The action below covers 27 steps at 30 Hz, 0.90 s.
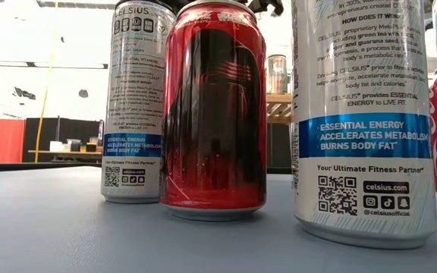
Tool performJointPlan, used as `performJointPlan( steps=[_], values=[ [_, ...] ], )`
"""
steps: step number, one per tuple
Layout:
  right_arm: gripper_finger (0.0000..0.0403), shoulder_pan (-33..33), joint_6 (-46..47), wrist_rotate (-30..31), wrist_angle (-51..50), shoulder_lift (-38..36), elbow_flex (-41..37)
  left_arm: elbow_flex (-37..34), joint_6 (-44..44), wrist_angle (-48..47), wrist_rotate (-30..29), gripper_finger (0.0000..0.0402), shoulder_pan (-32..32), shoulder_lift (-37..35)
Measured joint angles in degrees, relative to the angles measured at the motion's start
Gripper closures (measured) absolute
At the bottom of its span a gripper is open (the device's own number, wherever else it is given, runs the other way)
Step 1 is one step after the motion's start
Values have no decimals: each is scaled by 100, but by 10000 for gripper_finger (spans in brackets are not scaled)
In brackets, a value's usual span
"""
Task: Place canned beverage on shelf
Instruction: Put the left white-yellow soda can on the shelf aligned with the other white-yellow soda can
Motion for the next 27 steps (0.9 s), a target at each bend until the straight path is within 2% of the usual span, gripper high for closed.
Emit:
performJointPlan(
  steps=[12, 16, 22, 27],
  values=[
    [262, 137, 14, -227, -60, 7, 0, 0, 288, 204, -624, 81, -55, 139],
    [262, 192, 15, -315, -29, 7, 0, 0, 277, 191, -390, 81, -55, 139],
    [262, 265, 11, -311, -33, 7, 0, -2, 160, 81, -521, 82, -55, 240],
    [261, 273, 15, -321, -17, 7, 0, 0, 132, 115, -602, 107, -59, 226]
  ],
)
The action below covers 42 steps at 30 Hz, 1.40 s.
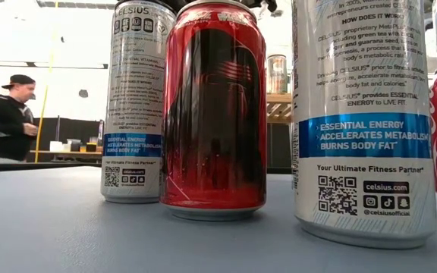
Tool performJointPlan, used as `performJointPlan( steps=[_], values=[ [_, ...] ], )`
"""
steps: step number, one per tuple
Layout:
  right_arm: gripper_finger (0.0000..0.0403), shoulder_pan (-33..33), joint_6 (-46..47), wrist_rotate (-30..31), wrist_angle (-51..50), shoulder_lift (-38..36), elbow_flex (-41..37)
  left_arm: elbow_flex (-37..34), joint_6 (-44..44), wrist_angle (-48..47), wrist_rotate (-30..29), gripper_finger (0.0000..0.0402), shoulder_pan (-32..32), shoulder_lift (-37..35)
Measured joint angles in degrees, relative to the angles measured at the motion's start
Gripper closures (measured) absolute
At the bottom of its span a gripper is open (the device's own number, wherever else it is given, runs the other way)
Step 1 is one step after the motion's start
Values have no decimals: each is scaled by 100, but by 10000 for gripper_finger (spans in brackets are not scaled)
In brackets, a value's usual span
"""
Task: Place canned beverage on shelf
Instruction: Put the left white-yellow soda can on the shelf aligned with the other white-yellow soda can
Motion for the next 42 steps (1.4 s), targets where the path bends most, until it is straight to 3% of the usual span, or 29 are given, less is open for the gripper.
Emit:
performJointPlan(
  steps=[6, 12, 16, 20, 25, 28, 30, 34, 38, 42],
  values=[
    [227, 4, 115, -87, 0, 0, 0, 2, 0, -69, 13, 164, 7, 0],
    [207, 4, 39, -202, 5, 2, 0, 2, -33, -104, -14, 168, 7, 0],
    [189, 13, -536, -385, 27, 2, 0, 2, -73, -113, 12, 164, 8, -4],
    [160, -49, -811, -1005, 5, -73, -2, 2, -364, -123, 312, 164, 16, -13],
    [126, -338, -1001, -2374, 65, -445, 0, 9, -662, -183, 821, 166, 47, -9],
    [114, -499, -1346, -2667, -59, -734, 16, 51, -793, -310, 1221, 166, 65, 15],
    [110, -664, -1797, -2902, -270, -926, 9, 121, -978, -270, 1871, 166, 124, 13],
    [108, -992, -2497, -3738, -609, -1323, 0, 248, -1670, -146, 3893, 166, 377, 2],
    [107, -1505, -2442, -4720, -779, -1662, 11, 270, -2256, 401, 5738, 164, 640, 2],
    [107, -1724, -2229, -5722, -851, -1691, 4, 282, -2908, 1048, 7151, 164, 828, -2]
  ],
)
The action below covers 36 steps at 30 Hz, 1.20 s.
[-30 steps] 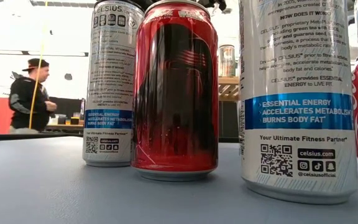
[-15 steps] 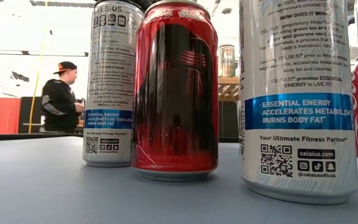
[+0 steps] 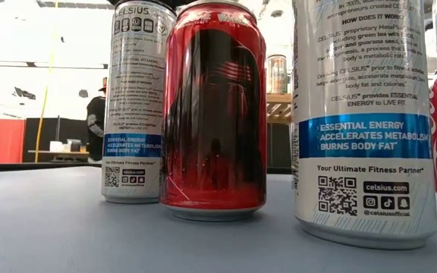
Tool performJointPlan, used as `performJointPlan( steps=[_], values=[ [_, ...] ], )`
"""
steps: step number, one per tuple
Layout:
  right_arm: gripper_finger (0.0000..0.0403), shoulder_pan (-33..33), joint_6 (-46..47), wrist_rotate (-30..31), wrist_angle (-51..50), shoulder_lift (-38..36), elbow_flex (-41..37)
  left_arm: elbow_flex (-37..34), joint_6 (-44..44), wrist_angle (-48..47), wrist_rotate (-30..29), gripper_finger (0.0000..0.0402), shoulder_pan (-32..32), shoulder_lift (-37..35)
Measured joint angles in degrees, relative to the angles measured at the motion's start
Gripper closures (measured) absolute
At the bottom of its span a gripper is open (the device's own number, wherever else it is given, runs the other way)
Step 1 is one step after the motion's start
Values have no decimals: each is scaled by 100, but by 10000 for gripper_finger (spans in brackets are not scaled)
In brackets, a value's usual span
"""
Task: Place canned beverage on shelf
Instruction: Put the left white-yellow soda can on the shelf aligned with the other white-yellow soda can
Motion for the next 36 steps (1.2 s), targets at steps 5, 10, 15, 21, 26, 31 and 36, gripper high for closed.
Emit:
performJointPlan(
  steps=[5, 10, 15, 21, 26, 31, 36],
  values=[
    [107, 307, 138, -533, 262, 303, 2, 0, -441, 323, 777, 164, 29, 0],
    [107, 620, 500, -721, 725, 733, -5, 0, -506, 364, 1114, 164, -21, 0],
    [107, 880, 951, -1110, 1176, 1126, -4, 0, -399, 365, 1420, 164, -72, 0],
    [107, 1097, 1460, -1471, 1633, 1368, -4, 0, -341, 354, 1504, 163, -72, -2],
    [98, 1149, 1215, -1138, 1602, 1378, -4, 0, -334, 299, 1574, 163, -69, -2],
    [54, 1245, 814, -697, 1589, 1378, -4, 0, -358, 241, 1611, 163, -72, -2],
    [19, 1201, 660, -646, 1287, 1328, -4, 0, -636, -21, 1739, 163, -69, -7]
  ],
)
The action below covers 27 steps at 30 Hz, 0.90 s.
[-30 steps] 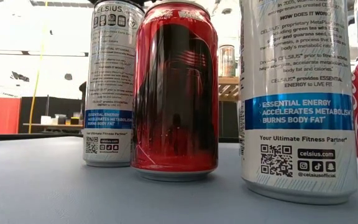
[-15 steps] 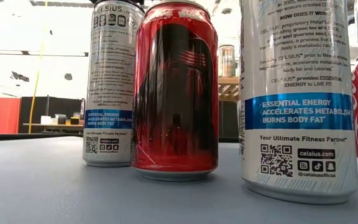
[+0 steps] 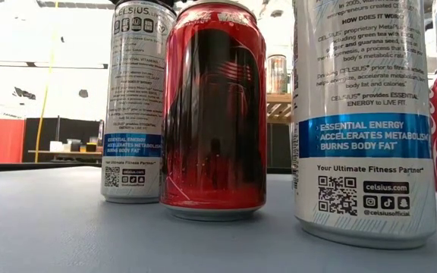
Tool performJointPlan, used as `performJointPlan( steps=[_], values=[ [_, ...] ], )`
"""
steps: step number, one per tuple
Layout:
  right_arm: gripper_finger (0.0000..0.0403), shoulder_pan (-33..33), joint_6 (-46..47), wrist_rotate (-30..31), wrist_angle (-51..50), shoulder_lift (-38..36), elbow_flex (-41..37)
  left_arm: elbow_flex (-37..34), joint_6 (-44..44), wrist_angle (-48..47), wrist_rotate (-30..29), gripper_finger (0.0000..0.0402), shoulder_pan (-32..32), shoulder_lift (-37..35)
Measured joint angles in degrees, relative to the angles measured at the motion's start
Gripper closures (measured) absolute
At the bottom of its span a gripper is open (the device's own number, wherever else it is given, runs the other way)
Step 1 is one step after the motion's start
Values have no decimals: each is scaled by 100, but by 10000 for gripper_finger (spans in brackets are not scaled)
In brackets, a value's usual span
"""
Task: Place canned beverage on shelf
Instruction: Put the left white-yellow soda can on the shelf aligned with the other white-yellow soda can
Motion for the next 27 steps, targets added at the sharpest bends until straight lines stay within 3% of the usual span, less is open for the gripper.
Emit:
performJointPlan(
  steps=[6, 10, 18, 27],
  values=[
    [20, 111, -1209, 765, -1588, -49, 0, 0, 30, -1115, 69, 163, 0, -1],
    [21, 233, -1629, 1261, -2077, -46, -2, 0, 170, -1897, 124, 163, 0, -1],
    [21, 243, -1905, 1297, -2523, -48, -2, 0, 512, -2817, 129, 163, -38, -1],
    [21, 276, -1948, 1160, -2501, 25, 2, -2, 644, -3085, 59, 163, -115, -1]
  ],
)
